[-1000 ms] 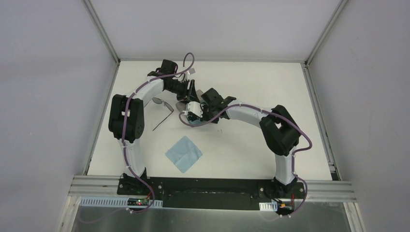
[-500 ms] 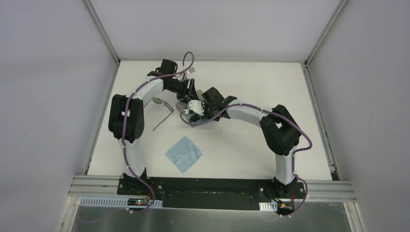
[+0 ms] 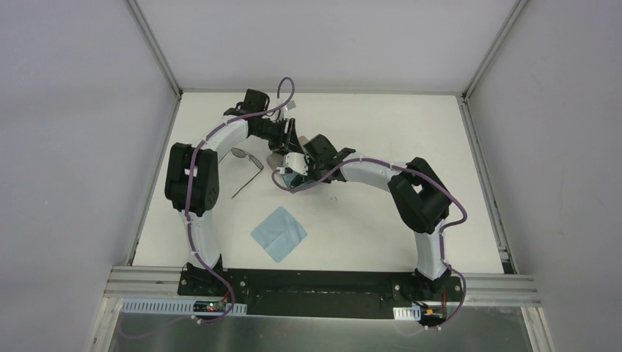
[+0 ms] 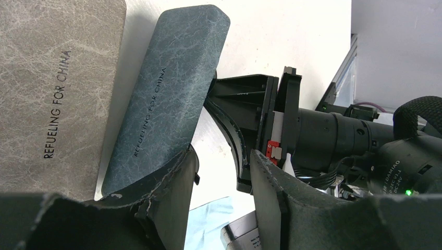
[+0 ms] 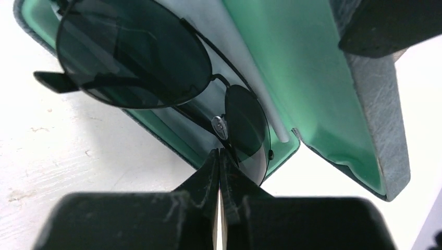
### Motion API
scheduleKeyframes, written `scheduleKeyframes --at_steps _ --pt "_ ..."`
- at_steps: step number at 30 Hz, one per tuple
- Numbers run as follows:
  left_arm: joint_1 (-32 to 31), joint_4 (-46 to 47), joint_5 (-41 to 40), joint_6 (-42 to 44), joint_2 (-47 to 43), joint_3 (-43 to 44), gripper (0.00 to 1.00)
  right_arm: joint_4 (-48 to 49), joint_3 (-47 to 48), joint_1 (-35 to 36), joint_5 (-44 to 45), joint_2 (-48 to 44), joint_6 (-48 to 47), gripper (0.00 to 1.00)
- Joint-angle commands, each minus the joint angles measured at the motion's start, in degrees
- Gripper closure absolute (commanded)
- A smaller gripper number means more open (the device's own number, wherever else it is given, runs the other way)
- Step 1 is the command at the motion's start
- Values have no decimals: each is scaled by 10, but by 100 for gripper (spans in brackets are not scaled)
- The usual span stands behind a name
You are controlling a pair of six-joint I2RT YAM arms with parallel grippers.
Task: Organize the sunglasses
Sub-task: Adjust the sunglasses in the sunglasses case.
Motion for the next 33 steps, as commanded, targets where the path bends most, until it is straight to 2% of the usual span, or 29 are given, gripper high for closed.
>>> scheduleKeyframes --at_steps 1,7,11,14,18,24,33 --pt "-7 -16 24 13 -4 15 55 46 6 -7 37 -9 31 100" --pt "-8 -17 25 12 -4 18 55 40 -6 -7 38 -28 36 100" --pt "-7 -17 27 8 -5 20 55 -13 -12 -7 -19 -58 35 99" --pt "-7 -17 26 8 -7 20 55 -54 -21 -7 -74 -98 36 95" --pt "-7 -17 27 7 -8 22 55 -66 -30 -9 -110 -136 32 93" --pt "-7 -17 26 5 -6 24 54 -11 -58 -22 -135 -152 -17 90" --pt "-7 -22 20 9 -8 27 54 51 -28 -25 -114 -83 -22 93"
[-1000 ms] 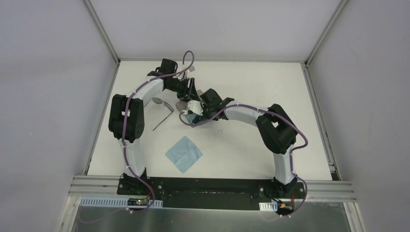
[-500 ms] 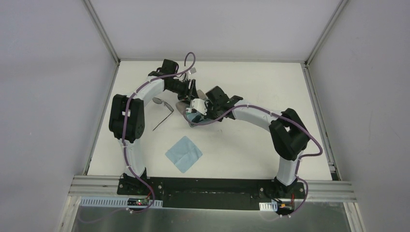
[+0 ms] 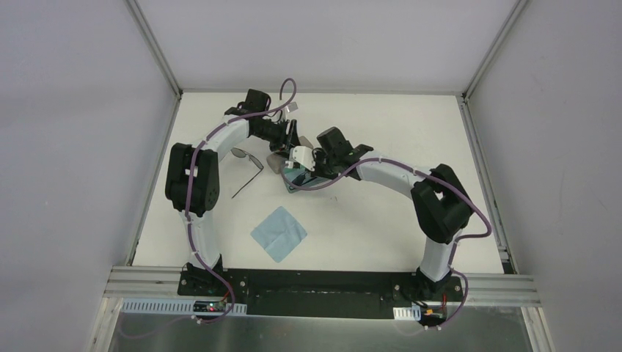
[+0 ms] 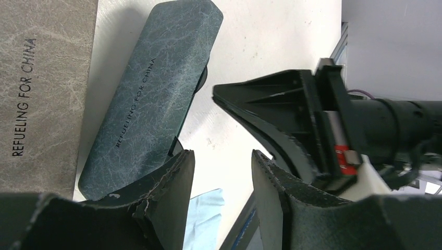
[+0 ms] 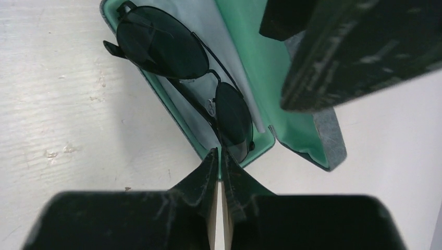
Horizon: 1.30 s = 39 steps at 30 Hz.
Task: Organize the sunglasses
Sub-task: Adjust the sunglasses in the sunglasses case.
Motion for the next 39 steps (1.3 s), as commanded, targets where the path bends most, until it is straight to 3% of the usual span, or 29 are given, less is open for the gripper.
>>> scheduleKeyframes --at_steps 1,18,32,39 --pt "-3 0 3 10 -9 21 54 54 18 0 -3 25 -9 94" --pt "-2 -2 0 14 -8 21 54 62 -29 1 2 26 -1 100" --pt "-2 -2 -2 17 -8 20 54 47 -68 16 -5 -15 45 97" --pt "-2 -3 -3 17 -7 21 54 50 -42 17 -9 -7 73 98"
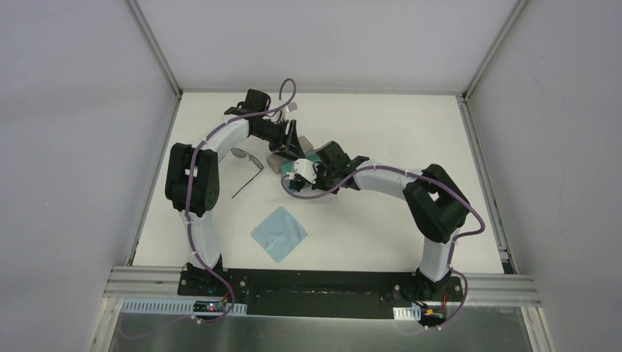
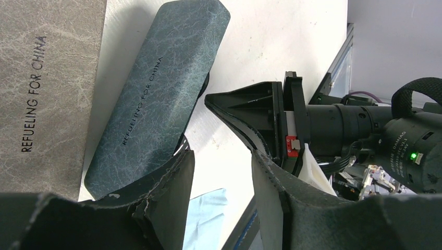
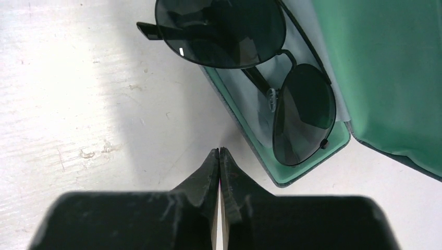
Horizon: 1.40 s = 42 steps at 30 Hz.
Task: Organize the sunglasses
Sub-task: Adjust the sunglasses in the sunglasses case.
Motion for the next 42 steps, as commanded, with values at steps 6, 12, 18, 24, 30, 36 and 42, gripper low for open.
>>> scheduleKeyframes --at_steps 6,12,18,24,30,36,42 --pt "-3 -2 5 17 -10 17 54 -33 70 6 -96 -27 31 99" --pt "-3 -3 6 15 -6 24 54 -29 102 28 -89 11 17 100" --pt "-3 -3 5 14 -7 28 54 -32 124 40 -87 41 -1 100" --pt "-3 -5 5 16 -8 27 54 -39 137 46 -89 53 -9 100" --pt "-3 -5 6 16 -5 30 54 -23 141 52 -77 64 3 100" --pt "-3 -5 8 15 -4 30 54 -8 157 50 -45 83 11 100" --pt "-3 -5 9 15 -1 31 54 -16 155 47 -47 81 3 100"
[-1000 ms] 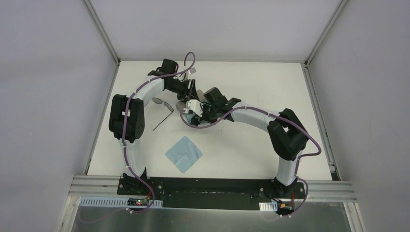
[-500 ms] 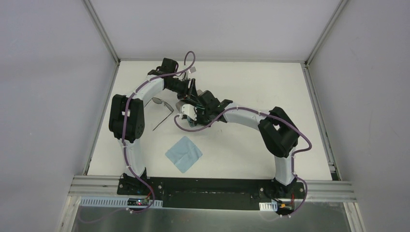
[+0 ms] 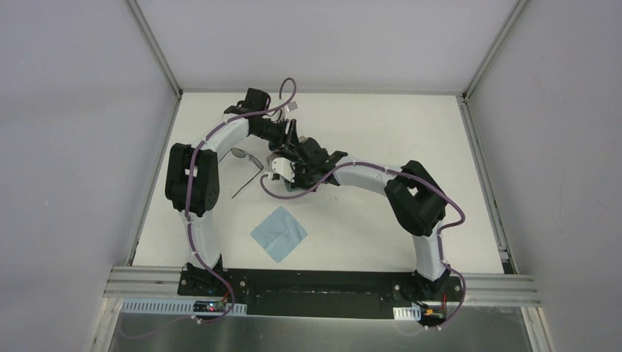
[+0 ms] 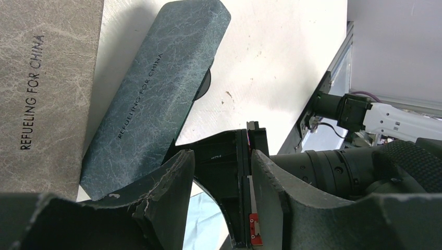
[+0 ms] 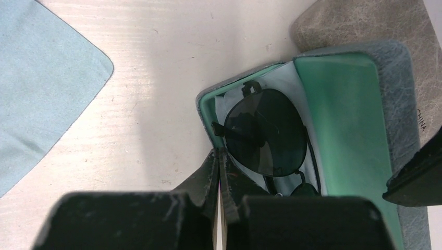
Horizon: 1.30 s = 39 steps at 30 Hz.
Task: Organize the sunglasses
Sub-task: Adjust the sunglasses in the sunglasses case.
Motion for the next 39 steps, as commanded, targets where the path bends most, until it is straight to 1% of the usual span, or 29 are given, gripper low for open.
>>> scheduleKeyframes --at_steps 1,12,18,22,25,30,35,36,37,39 --pt "-3 9 10 9 0 23 54 11 16 -1 3 -10 -7 100" --pt "-3 12 15 6 9 32 54 -37 -3 -3 -29 -78 -15 100" --pt "-3 11 23 4 5 30 55 -93 -17 -17 -65 -122 -36 100" --pt "-5 12 44 3 -8 22 62 -110 -48 -40 -77 -179 -25 100" --pt "-10 15 47 1 -17 7 64 -110 -78 -71 -84 -219 -4 100" --pt "-21 15 31 12 -20 -5 68 -111 -120 -120 -83 -261 12 99" --pt "-36 14 9 23 -20 1 71 -107 -146 -139 -79 -279 26 100" --pt "-36 14 6 24 -21 9 70 -105 -148 -142 -79 -282 30 99" --pt "-36 11 -3 27 -21 22 68 -102 -151 -145 -78 -284 36 99" --pt "-36 0 -40 42 -21 58 54 -100 -152 -153 -86 -284 50 97"
